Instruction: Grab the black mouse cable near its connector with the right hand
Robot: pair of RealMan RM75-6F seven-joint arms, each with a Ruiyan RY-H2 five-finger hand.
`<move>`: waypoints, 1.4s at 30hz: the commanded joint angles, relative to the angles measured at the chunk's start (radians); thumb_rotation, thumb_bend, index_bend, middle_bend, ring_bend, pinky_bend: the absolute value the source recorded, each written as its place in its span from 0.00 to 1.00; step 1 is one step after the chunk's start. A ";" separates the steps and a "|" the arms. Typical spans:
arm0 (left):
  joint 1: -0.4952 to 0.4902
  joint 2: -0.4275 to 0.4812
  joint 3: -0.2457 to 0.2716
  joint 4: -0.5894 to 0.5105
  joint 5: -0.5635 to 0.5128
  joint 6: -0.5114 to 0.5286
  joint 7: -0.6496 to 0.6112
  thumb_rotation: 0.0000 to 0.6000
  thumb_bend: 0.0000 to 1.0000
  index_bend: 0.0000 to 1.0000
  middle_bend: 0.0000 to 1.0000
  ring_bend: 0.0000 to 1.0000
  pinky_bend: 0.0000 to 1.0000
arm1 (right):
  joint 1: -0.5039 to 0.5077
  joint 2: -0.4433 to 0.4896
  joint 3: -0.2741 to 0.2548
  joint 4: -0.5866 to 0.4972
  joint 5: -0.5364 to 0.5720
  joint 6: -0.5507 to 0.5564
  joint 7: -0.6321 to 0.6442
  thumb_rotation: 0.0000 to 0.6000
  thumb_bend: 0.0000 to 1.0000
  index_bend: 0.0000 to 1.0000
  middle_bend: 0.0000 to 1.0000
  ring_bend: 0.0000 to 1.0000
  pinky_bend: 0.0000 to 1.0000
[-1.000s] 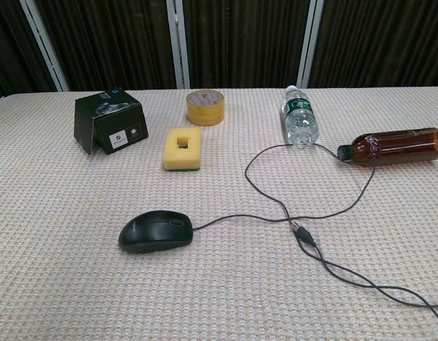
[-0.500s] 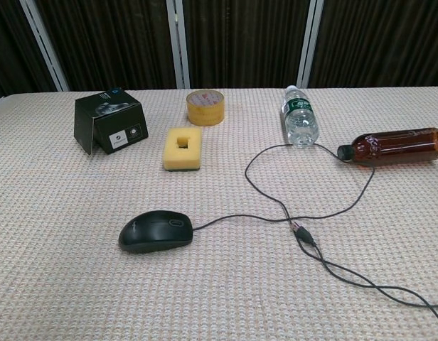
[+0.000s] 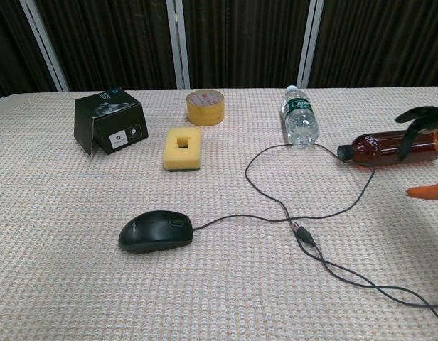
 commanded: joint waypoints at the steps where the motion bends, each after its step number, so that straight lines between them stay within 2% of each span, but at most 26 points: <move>1: 0.001 0.002 0.000 0.001 0.000 0.001 -0.005 1.00 0.16 0.00 0.00 0.00 0.00 | 0.048 -0.093 0.002 -0.008 0.063 0.004 -0.091 1.00 0.14 0.46 0.08 0.00 0.00; 8: 0.003 0.008 -0.001 0.005 -0.005 -0.001 -0.024 1.00 0.16 0.00 0.00 0.00 0.00 | 0.078 -0.221 -0.016 0.013 0.133 0.041 -0.185 1.00 0.14 0.49 0.08 0.00 0.00; 15: -0.002 0.008 0.002 0.004 -0.004 -0.011 -0.027 1.00 0.17 0.00 0.00 0.00 0.00 | 0.093 -0.318 -0.031 0.057 0.159 0.064 -0.221 1.00 0.18 0.52 0.10 0.00 0.00; 25: -0.006 0.007 0.001 0.001 -0.007 -0.019 -0.031 1.00 0.17 0.00 0.00 0.00 0.00 | 0.109 -0.409 -0.016 0.131 0.210 0.083 -0.244 1.00 0.19 0.53 0.10 0.00 0.00; 29: -0.007 0.008 0.002 -0.002 -0.006 -0.021 -0.032 1.00 0.17 0.00 0.00 0.00 0.00 | 0.114 -0.439 -0.008 0.171 0.229 0.083 -0.242 1.00 0.19 0.49 0.08 0.00 0.00; 34: -0.008 0.008 0.002 -0.003 -0.008 -0.024 -0.035 1.00 0.17 0.00 0.00 0.00 0.00 | 0.124 -0.468 0.007 0.204 0.262 0.071 -0.240 1.00 0.19 0.47 0.06 0.00 0.00; 42: -0.011 0.012 0.003 -0.005 -0.011 -0.031 -0.044 1.00 0.17 0.00 0.00 0.00 0.00 | 0.137 -0.499 0.012 0.249 0.262 0.065 -0.235 1.00 0.21 0.48 0.06 0.00 0.00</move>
